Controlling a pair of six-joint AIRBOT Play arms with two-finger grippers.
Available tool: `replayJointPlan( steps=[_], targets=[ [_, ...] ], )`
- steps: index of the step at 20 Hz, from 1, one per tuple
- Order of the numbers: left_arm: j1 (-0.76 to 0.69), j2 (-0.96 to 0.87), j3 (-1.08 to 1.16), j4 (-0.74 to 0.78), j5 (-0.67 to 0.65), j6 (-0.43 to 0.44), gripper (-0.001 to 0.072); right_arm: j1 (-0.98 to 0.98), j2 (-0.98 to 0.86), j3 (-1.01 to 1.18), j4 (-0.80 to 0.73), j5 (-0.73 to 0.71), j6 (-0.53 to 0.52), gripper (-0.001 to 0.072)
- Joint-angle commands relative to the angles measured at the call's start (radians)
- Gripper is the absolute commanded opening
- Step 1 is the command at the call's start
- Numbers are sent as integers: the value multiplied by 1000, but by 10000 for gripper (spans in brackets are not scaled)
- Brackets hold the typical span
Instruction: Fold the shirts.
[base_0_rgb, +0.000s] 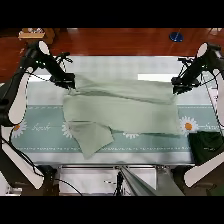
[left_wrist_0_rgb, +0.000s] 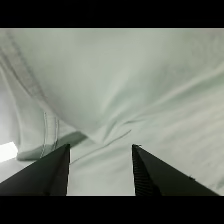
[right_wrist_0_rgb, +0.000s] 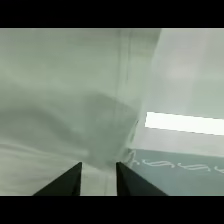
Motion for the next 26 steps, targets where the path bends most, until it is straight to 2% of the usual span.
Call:
replayJointPlan(
  steps=[1, 2, 5, 7, 10, 14, 16, 17, 18, 26],
  targets=[
    [42, 55, 35, 3, -78, -4, 458, -34, 77, -11, 31, 73, -36, 422],
    [63, 83, 34, -2, -110, -8, 459, -53, 117, -24, 43, 97, -36, 455],
    [126, 188, -91, -108, -172, -7, 459, -131, 286, -217, 99, -1, -48, 455],
    [151, 296, -296, -160, -125, -3, 459, -185, 389, -396, 145, -59, -75, 461],
    [181, 484, -649, -166, 11, 14, 460, -263, 517, -626, 226, -148, -132, 489],
    [245, 676, -1006, -181, 138, 65, 467, -349, 615, -782, 330, -238, -185, 495],
    [257, 690, -1102, -210, 159, 81, 471, -363, 624, -799, 354, -250, -197, 495],
    [256, 686, -1133, -232, 172, 92, 536, -363, 624, -799, 354, -252, -200, 495],
    [254, 683, -1161, -264, 202, 104, 563, -363, 624, -799, 357, -256, -200, 495],
    [122, 588, -1201, -360, 394, 102, 560, -362, 624, -799, 367, -253, -203, 495]
  ],
)
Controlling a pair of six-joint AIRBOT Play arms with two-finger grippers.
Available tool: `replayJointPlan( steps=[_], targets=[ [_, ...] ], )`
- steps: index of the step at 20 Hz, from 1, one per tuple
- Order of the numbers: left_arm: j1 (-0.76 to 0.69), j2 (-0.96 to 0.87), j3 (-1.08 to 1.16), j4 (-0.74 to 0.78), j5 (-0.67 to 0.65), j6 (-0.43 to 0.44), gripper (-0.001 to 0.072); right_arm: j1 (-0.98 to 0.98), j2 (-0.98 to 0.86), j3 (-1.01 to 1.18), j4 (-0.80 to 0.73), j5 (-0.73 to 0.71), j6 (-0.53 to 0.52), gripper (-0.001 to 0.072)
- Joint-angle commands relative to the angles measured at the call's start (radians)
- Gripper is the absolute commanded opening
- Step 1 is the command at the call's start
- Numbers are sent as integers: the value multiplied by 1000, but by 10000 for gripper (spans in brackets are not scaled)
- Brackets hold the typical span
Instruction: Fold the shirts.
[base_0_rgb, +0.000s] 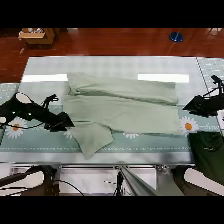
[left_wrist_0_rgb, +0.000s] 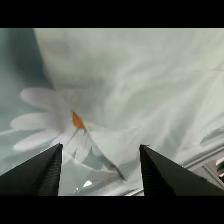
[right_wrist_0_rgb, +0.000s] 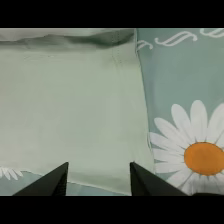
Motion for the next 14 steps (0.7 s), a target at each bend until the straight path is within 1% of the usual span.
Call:
replayJointPlan(
  steps=[1, 2, 3, 4, 5, 6, 8, 11, 14],
  targets=[
    [-65, -48, -14, -66, 128, 3, 498, -2, 2, -3, 8, 5, -1, 495],
    [-79, -56, -14, -84, 145, 3, 294, -2, 5, -3, 8, 8, 1, 495],
    [-89, -63, -14, -86, 152, 3, 109, -2, 11, -3, 8, 9, 2, 495],
    [-92, -67, -14, -85, 150, 3, 59, -2, 16, -2, 5, 10, 2, 495],
    [-89, -68, -14, -80, 145, 4, 27, -2, 21, -2, -16, 16, 2, 514],
    [-84, -67, -14, -73, 138, 4, 27, -4, 22, -3, -49, 27, 5, 567],
    [-68, -65, -14, -66, 117, 4, 27, -50, 21, -27, -76, 35, 19, 567],
    [-55, -62, -14, -67, 109, 15, 27, -141, 22, -137, -40, 37, 17, 567],
    [-55, -62, -14, -68, 109, 23, 27, -151, 21, -261, -45, 6, -11, 567]
  ],
)
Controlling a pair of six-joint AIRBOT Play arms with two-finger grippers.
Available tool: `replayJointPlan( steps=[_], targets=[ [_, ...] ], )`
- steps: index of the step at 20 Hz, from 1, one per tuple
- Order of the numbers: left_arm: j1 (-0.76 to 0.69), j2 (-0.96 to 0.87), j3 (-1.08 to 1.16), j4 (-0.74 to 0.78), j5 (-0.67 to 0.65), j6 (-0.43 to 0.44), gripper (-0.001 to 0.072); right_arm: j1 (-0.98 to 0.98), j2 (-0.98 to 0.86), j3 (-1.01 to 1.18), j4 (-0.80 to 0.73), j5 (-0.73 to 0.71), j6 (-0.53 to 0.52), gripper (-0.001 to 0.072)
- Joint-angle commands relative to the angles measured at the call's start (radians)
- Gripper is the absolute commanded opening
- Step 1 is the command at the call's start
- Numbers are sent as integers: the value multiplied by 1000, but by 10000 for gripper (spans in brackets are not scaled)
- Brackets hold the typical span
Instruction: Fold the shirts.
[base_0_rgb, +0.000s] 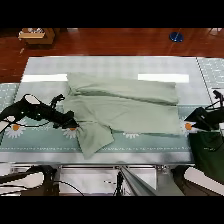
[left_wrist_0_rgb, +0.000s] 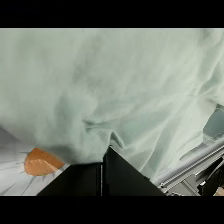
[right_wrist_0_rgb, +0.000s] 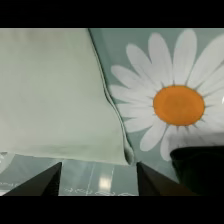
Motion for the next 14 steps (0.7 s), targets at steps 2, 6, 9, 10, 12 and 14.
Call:
replayJointPlan(
  steps=[2, 6, 9, 10, 12, 14],
  targets=[
    [3, 0, 0, 4, 2, 10, 27, -27, 0, -157, 10, -67, -22, 567],
    [3, 0, 0, 1, 3, 10, 27, -27, 0, -224, 69, -173, -21, 564],
    [3, 0, 0, -14, 5, 22, 27, -17, 0, -255, 143, -251, -3, 495],
    [3, 0, 0, -22, 16, 22, 27, 0, 0, -258, 140, -270, 14, 416],
    [3, 0, 0, -48, 22, 45, 27, 39, 0, -258, 149, -277, 20, 227],
    [3, 2, 4, -65, 11, 51, 26, 49, 2, -254, 185, -246, 1, 33]
  ],
)
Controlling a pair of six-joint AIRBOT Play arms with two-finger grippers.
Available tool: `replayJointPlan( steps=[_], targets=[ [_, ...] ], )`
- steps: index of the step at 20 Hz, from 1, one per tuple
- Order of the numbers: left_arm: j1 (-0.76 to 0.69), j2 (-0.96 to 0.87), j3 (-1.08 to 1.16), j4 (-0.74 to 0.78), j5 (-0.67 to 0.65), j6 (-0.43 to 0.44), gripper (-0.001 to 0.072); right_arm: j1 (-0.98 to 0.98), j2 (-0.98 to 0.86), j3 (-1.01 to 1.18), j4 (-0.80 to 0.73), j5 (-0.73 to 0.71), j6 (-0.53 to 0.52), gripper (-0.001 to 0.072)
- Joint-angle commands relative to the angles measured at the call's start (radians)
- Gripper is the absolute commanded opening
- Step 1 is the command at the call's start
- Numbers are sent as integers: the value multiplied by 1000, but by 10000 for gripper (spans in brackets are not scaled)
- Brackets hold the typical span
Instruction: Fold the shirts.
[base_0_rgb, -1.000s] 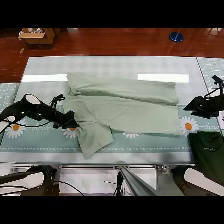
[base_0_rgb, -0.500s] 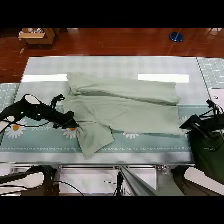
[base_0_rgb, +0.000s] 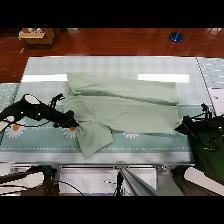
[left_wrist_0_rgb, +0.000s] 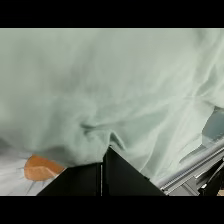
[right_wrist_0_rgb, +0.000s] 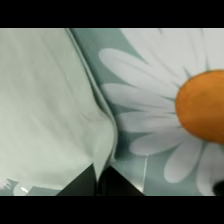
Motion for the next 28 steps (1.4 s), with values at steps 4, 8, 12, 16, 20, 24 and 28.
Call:
replayJointPlan(
  steps=[4, 8, 12, 16, 20, 24, 28],
  targets=[
    [0, 89, 116, -51, -88, 56, 26, 23, 126, 83, 112, 86, -79, 25],
    [0, 196, 326, -52, -12, 55, 26, 25, 266, 223, 272, -8, -91, 24],
    [-2, 119, 476, -75, 125, 55, 26, 70, 211, 293, 308, -159, -90, 23],
    [-1, -66, 619, -92, 128, 55, 26, 213, 74, 293, 344, -382, -90, 23],
    [-1, -238, 790, -92, 127, 55, 26, 302, -74, 317, 378, -575, -90, 23],
    [0, -370, 904, -91, 128, 55, 27, 313, -210, 449, 369, -630, -90, 23],
    [0, -468, 934, -91, 127, 55, 28, 316, -313, 528, 365, -627, -84, 25]
  ],
)
